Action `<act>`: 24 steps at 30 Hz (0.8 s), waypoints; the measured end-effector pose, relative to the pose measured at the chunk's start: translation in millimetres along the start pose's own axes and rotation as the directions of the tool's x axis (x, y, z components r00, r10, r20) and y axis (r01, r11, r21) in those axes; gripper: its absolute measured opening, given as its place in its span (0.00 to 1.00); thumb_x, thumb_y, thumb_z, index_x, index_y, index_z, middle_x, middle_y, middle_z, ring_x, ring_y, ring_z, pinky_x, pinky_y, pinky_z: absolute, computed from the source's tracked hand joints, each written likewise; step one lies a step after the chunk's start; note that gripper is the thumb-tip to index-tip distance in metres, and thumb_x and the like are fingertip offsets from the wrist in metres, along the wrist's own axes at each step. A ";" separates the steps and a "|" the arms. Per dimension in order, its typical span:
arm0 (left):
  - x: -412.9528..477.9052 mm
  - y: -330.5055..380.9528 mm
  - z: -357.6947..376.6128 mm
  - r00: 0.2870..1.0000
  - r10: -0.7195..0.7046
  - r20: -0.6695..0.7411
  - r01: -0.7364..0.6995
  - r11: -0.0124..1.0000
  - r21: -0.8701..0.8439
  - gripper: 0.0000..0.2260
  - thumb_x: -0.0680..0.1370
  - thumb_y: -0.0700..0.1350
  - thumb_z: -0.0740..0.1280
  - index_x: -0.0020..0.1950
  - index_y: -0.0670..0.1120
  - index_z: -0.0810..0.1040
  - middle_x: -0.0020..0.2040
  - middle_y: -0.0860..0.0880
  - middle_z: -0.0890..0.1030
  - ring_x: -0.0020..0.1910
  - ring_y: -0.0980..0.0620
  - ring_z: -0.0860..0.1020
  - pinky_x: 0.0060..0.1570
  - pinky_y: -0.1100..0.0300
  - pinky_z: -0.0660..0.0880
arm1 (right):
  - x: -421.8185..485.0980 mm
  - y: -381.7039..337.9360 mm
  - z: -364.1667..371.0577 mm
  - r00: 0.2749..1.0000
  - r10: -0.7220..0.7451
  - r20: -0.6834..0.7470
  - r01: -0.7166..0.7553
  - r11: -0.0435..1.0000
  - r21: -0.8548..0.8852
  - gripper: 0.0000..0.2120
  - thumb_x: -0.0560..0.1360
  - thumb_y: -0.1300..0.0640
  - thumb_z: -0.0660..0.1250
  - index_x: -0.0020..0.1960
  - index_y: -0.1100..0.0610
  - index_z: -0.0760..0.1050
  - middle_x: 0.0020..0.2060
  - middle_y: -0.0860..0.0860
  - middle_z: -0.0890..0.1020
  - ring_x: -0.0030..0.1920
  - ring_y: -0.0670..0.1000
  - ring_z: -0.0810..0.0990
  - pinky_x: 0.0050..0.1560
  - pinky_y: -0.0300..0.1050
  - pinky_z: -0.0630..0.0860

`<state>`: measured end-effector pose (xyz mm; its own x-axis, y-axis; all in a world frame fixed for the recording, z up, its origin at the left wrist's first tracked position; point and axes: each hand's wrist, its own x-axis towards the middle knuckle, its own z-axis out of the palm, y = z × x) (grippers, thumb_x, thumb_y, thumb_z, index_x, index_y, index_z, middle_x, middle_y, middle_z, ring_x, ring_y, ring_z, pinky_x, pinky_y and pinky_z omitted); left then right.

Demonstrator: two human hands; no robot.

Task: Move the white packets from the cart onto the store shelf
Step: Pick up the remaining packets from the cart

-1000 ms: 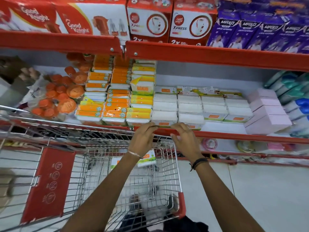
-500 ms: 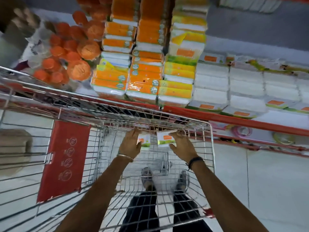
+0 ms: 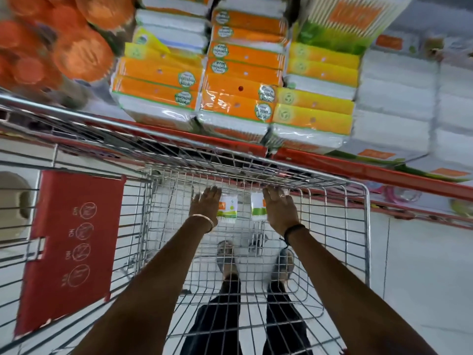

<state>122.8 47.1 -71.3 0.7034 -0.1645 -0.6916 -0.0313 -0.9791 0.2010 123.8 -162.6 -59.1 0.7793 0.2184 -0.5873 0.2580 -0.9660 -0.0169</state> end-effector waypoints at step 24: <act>-141.0 66.9 -56.5 0.977 -0.046 -0.207 0.016 0.989 -0.147 0.26 0.70 0.31 0.66 0.66 0.47 0.70 0.65 0.46 0.73 0.66 0.46 0.70 0.58 0.49 0.75 | -129.3 11.3 -66.2 0.987 -0.015 -0.163 0.085 0.898 0.432 0.28 0.70 0.56 0.73 0.67 0.56 0.68 0.66 0.54 0.73 0.65 0.57 0.72 0.66 0.49 0.69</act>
<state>61.7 11.5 78.9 0.8356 -0.0908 -0.5418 0.0844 -0.9533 0.2900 63.7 -192.6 70.2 0.8579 0.2526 -0.4474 0.0511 -0.9084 -0.4149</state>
